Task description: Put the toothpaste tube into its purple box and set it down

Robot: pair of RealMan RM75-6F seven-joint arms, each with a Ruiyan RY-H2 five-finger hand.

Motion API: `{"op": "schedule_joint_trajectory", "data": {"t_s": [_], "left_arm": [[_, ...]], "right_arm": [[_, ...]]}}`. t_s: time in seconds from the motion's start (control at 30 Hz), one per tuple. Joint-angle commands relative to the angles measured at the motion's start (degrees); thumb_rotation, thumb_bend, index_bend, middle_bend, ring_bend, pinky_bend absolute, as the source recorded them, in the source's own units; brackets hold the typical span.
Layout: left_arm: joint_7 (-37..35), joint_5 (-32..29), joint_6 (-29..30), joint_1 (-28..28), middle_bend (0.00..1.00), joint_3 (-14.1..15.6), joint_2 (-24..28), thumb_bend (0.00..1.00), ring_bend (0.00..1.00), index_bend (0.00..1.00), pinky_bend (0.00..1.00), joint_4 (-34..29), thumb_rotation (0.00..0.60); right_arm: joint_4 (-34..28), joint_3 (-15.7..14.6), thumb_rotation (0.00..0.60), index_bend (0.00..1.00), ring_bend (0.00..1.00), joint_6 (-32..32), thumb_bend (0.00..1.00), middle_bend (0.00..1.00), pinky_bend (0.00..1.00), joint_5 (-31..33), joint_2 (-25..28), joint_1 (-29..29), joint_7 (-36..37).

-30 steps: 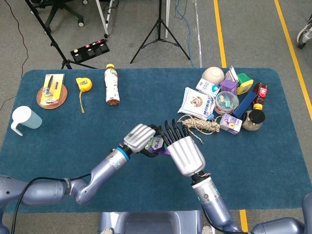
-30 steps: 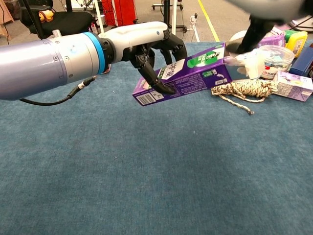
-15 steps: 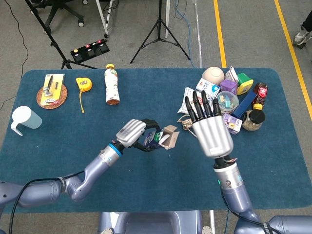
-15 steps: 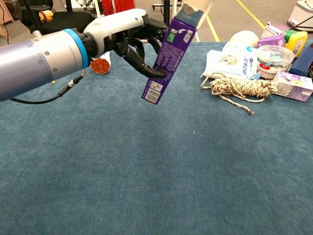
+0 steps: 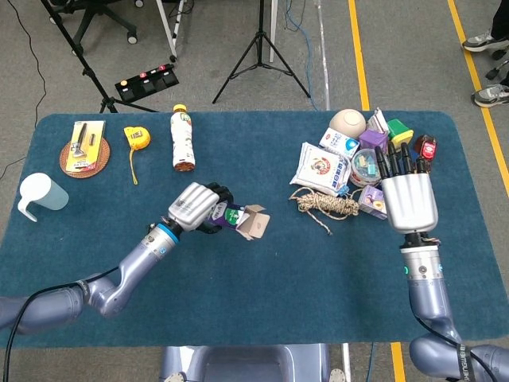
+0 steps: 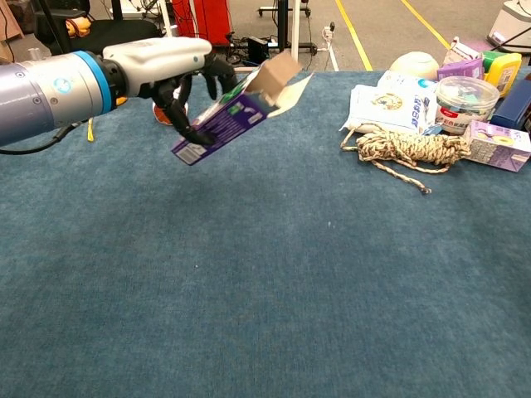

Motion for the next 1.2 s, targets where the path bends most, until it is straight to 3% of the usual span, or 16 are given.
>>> {"op": "schedule_joint_trajectory", "data": {"t_s": [0.03, 0.1, 0.27, 0.33, 0.4, 0.47, 0.67, 0.83, 0.9, 1.03, 1.2], "left_arm": [[11.4, -8.1, -3.3, -0.5, 0.36, 1.3, -0.2, 0.21, 0.32, 0.42, 0.54, 2.8, 0.600], [13.3, -12.6, -5.0, -0.6, 0.36, 1.1, -2.0, 0.21, 0.32, 0.42, 0.54, 5.5, 0.600], [12.9, -14.5, -6.3, -1.1, 0.34, 0.5, -4.4, 0.19, 0.29, 0.41, 0.47, 7.8, 0.600], [12.6, -14.2, -6.7, -1.3, 0.25, 0.4, -4.5, 0.18, 0.20, 0.33, 0.40, 7.5, 0.600], [13.0, -14.8, -7.1, -1.5, 0.07, 0.3, -4.2, 0.16, 0.07, 0.15, 0.32, 6.7, 0.600], [13.6, -15.7, -7.1, -1.6, 0.01, 0.0, -3.6, 0.14, 0.01, 0.03, 0.27, 5.3, 0.600], [11.8, -15.2, -5.1, -0.2, 0.00, -0.9, 0.9, 0.13, 0.00, 0.00, 0.24, -2.1, 0.600], [9.2, -10.8, 0.5, 3.7, 0.00, -0.9, 8.7, 0.13, 0.00, 0.00, 0.23, -11.0, 0.600], [8.3, -8.3, 4.7, 6.6, 0.00, 0.0, 12.3, 0.12, 0.00, 0.00, 0.22, -15.0, 0.600], [5.2, -3.1, 13.6, 14.0, 0.00, 2.9, 19.1, 0.11, 0.00, 0.00, 0.18, -22.2, 0.600], [-1.3, 4.6, 23.6, 23.0, 0.00, 7.8, 23.9, 0.10, 0.00, 0.00, 0.16, -24.9, 0.600]], "right_arm": [[3.1, -1.3, 0.600, 0.09, 0.13, -2.0, 0.28, 0.13, 0.30, 0.6, -0.6, -1.3, 3.4], [5.3, -2.1, 0.600, 0.09, 0.14, -3.6, 0.28, 0.13, 0.30, 0.7, -1.3, -1.9, 6.3], [8.2, -3.2, 0.600, 0.09, 0.14, -4.5, 0.29, 0.14, 0.31, -0.9, -2.0, -2.6, 9.3], [9.0, -3.4, 0.600, 0.09, 0.14, -4.7, 0.29, 0.14, 0.31, -1.4, -2.2, -2.9, 10.3], [9.2, -3.4, 0.600, 0.09, 0.14, -4.8, 0.29, 0.14, 0.31, -1.5, -2.2, -3.2, 11.1], [9.3, -3.3, 0.600, 0.09, 0.14, -4.9, 0.29, 0.14, 0.31, -1.5, -2.1, -3.5, 11.8], [7.2, -3.5, 0.600, 0.10, 0.14, -4.0, 0.29, 0.14, 0.30, -2.6, -0.6, -5.6, 16.4], [4.9, -5.1, 0.600, 0.10, 0.14, -1.8, 0.28, 0.14, 0.28, -7.0, 1.1, -8.3, 20.8], [5.0, -6.0, 0.600, 0.10, 0.14, -1.1, 0.22, 0.14, 0.27, -9.7, 1.5, -9.5, 23.7], [7.8, -7.8, 0.600, 0.10, 0.06, 0.8, 0.06, 0.09, 0.20, -16.0, 2.1, -11.7, 31.7], [10.5, -9.0, 0.600, 0.11, 0.00, 3.9, 0.00, 0.05, 0.13, -19.8, 2.3, -14.8, 40.8]]}}
